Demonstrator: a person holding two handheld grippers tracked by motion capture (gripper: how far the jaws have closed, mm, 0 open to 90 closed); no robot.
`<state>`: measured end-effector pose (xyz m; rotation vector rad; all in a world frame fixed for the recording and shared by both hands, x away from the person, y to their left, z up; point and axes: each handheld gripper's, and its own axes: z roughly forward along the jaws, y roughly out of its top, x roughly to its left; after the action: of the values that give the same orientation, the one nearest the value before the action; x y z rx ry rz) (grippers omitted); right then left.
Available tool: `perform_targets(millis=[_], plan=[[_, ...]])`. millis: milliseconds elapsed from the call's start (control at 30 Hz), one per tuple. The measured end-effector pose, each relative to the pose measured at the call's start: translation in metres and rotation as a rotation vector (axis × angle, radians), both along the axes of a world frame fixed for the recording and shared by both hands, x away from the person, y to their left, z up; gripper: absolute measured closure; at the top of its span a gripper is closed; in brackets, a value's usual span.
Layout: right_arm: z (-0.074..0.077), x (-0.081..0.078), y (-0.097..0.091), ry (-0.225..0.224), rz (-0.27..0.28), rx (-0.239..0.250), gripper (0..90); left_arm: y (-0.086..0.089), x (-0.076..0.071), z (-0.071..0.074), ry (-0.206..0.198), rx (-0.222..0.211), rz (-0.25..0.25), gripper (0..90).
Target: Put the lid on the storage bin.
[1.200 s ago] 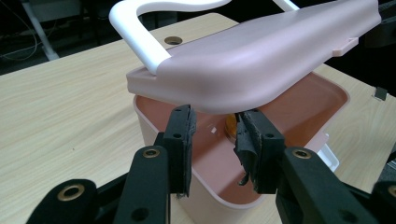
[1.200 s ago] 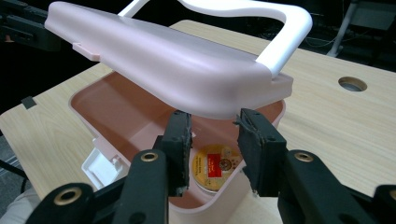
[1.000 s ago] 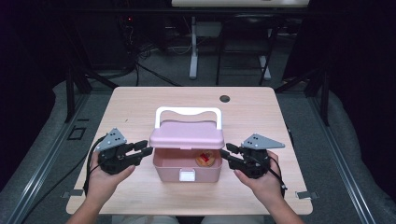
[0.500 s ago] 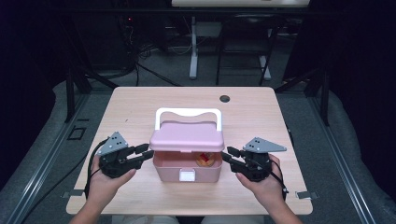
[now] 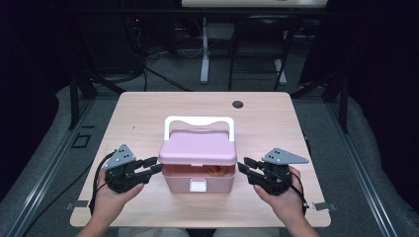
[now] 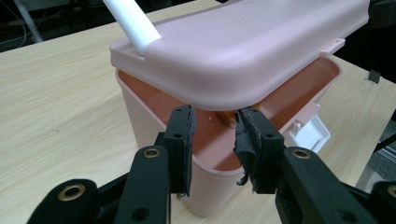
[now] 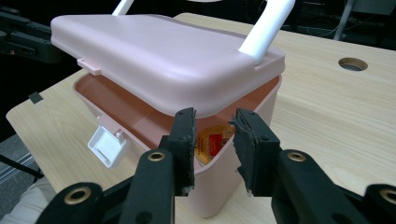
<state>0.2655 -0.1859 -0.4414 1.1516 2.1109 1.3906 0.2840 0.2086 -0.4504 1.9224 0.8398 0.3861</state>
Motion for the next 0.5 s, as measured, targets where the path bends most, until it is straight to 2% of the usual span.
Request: perform_targets(millis=[500], plan=[[-0.0001,0.0034,0.0022,0.003,0.0,0.015,69.0,-0.0002,-0.0026,-0.0109,0.027,0.007,-0.001,66.1]])
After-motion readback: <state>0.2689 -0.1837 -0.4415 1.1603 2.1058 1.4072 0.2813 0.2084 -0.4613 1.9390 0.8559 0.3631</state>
